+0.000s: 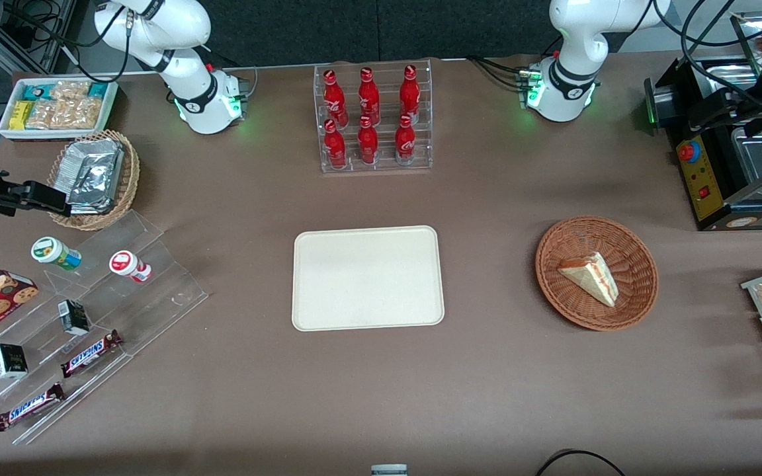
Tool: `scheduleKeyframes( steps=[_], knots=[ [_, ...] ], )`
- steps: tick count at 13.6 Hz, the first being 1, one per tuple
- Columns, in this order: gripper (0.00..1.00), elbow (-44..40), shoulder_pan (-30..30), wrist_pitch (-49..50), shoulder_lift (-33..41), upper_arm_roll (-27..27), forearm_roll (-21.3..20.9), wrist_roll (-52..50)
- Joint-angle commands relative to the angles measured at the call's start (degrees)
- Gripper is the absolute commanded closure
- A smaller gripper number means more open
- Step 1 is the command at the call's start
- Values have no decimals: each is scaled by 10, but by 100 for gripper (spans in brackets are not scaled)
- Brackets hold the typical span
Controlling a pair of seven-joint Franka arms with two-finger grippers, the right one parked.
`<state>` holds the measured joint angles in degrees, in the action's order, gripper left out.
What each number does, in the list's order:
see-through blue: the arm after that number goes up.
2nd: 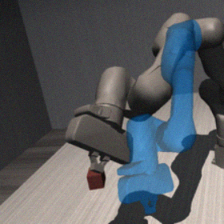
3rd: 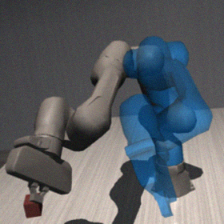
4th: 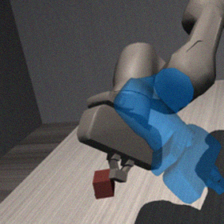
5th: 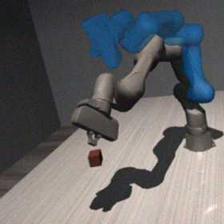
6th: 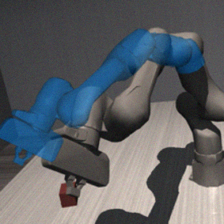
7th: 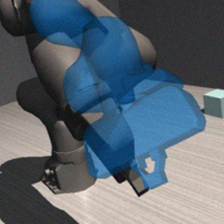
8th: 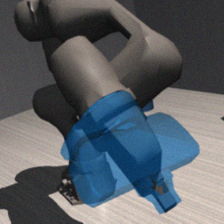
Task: Place sandwich from basket to tray
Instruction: 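Move the left gripper down over the sandwich in the wicker basket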
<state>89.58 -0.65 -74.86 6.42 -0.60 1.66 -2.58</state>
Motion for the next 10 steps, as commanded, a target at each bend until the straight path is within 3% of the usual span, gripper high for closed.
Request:
scheduleKeyframes(
  steps=[1,5,10],
  knots=[
    [0,8,-11,19,11,-13,-4,8],
    [0,1,-12,-4,-18,-9,-4,-31],
    [0,13,-13,-85,-91,10,-17,-245]
  ],
)
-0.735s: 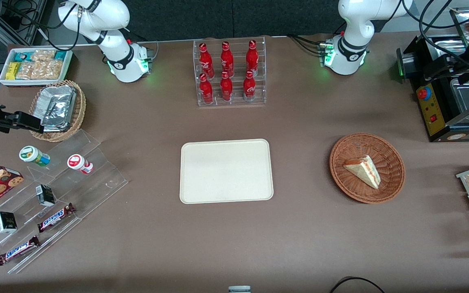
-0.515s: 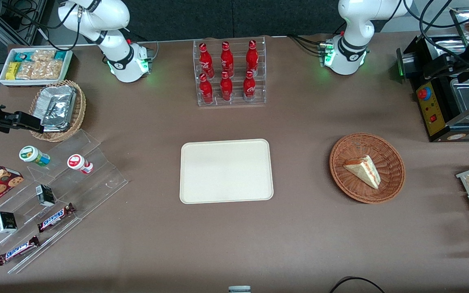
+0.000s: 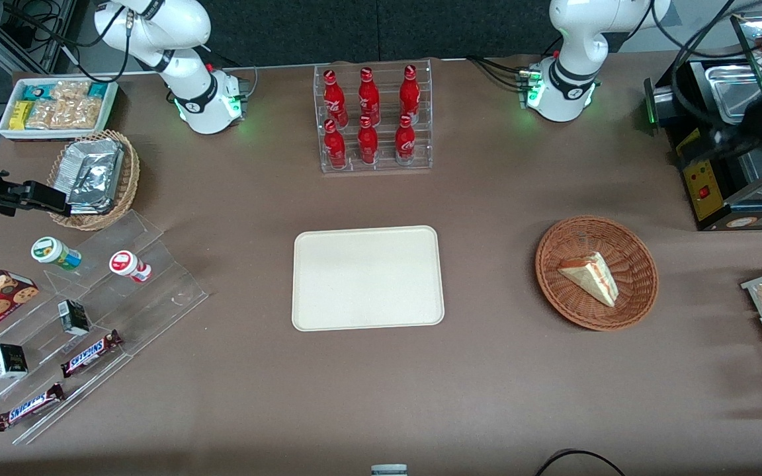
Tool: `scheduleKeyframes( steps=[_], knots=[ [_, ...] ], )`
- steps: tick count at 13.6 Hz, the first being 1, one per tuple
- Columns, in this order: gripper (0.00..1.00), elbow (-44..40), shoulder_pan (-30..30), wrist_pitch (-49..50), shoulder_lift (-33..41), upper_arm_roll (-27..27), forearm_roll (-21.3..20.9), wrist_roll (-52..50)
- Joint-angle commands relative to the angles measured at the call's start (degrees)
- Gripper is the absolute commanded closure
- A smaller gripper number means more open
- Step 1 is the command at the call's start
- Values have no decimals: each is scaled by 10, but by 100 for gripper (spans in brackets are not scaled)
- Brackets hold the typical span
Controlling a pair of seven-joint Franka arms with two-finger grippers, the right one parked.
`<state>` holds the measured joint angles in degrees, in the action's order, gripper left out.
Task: Place sandwich from basket to tray
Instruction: 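Move the left gripper down over the sandwich in the wicker basket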
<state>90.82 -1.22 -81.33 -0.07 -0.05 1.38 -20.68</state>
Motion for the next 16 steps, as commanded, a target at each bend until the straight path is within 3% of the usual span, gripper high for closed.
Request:
scheduleKeyframes(
  steps=[1,8,13,16],
  knots=[
    [0,8,-7,-33,-35,4,-16,-86],
    [0,81,-42,-213,-112,5,-17,-345],
    [0,174,-48,-332,-121,4,-22,-364],
    [0,222,-48,-379,-120,4,-51,-374]
  ],
)
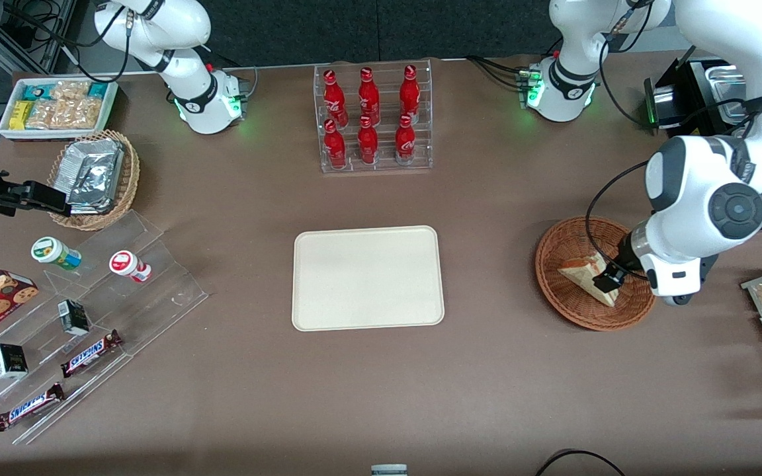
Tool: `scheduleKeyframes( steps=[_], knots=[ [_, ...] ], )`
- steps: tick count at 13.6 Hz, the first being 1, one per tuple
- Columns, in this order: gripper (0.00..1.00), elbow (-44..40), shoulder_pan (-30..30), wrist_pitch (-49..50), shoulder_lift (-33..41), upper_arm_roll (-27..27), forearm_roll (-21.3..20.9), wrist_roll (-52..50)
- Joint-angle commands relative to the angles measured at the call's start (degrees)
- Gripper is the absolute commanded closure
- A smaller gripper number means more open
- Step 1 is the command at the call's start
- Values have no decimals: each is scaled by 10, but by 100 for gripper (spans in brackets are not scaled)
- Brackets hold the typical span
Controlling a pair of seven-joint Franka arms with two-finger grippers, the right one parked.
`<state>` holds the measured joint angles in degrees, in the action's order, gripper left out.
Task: Place sandwich from basket to tray
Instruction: 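Lower the open left gripper around the wrapped sandwich and close it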
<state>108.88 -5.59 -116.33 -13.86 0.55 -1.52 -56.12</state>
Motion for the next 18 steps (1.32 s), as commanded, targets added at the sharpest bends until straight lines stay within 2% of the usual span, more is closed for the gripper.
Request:
scheduleKeyframes(
  steps=[1,7,16,17,18],
  knots=[
    [0,56,-3,-42,19,-2,-24,-31],
    [0,146,2,-164,34,-7,-29,-40],
    [0,184,3,-250,11,-7,-29,-45],
    [14,184,3,-255,5,-7,-29,-47],
    [45,184,2,-256,2,-7,-29,-59]
  ],
)
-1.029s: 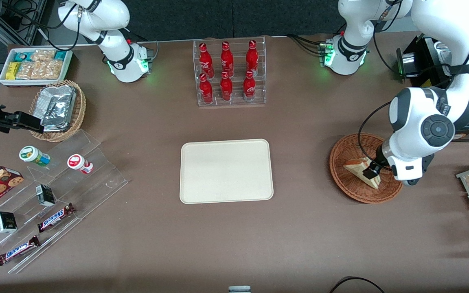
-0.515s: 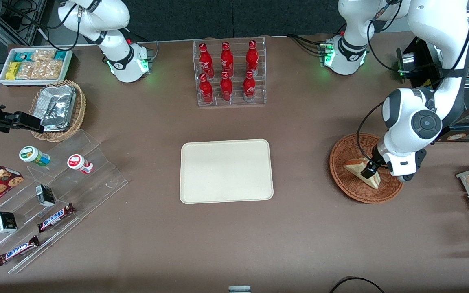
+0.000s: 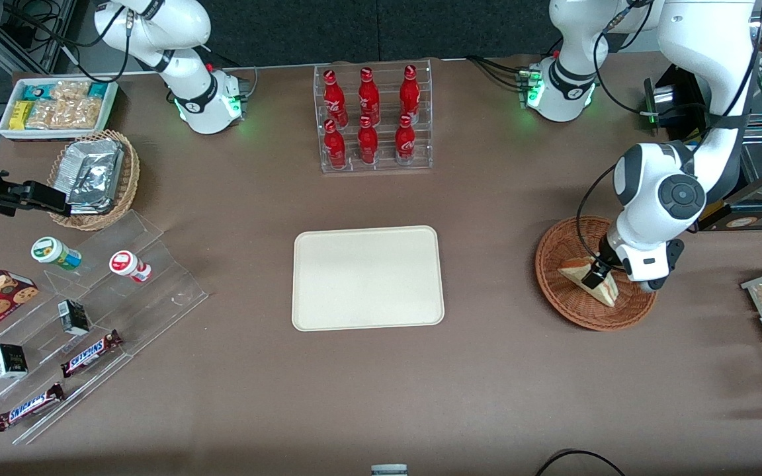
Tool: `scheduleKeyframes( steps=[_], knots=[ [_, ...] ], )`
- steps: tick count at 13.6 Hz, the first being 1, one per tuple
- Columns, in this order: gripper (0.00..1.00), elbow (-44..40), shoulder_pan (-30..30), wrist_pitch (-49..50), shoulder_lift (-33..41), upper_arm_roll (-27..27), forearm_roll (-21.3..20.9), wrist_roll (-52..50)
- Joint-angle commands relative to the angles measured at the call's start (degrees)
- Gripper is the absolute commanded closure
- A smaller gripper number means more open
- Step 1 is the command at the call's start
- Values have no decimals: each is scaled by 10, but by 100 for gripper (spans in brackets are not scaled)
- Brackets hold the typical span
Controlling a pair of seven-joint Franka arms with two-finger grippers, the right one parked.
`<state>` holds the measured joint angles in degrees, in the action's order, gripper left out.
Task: Place sandwich from basket to tray
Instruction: 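Lower the open left gripper around the wrapped sandwich and close it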
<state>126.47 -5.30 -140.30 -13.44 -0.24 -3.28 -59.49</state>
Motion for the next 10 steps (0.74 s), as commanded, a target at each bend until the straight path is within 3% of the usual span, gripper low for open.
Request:
scheduleKeyframes(
  steps=[1,6,10],
  knots=[
    [57,7,-1,-20,-6,1,-11,-28],
    [99,6,-1,-26,-10,1,-11,-30],
    [100,-12,-1,7,9,1,-11,-29]
  ],
)
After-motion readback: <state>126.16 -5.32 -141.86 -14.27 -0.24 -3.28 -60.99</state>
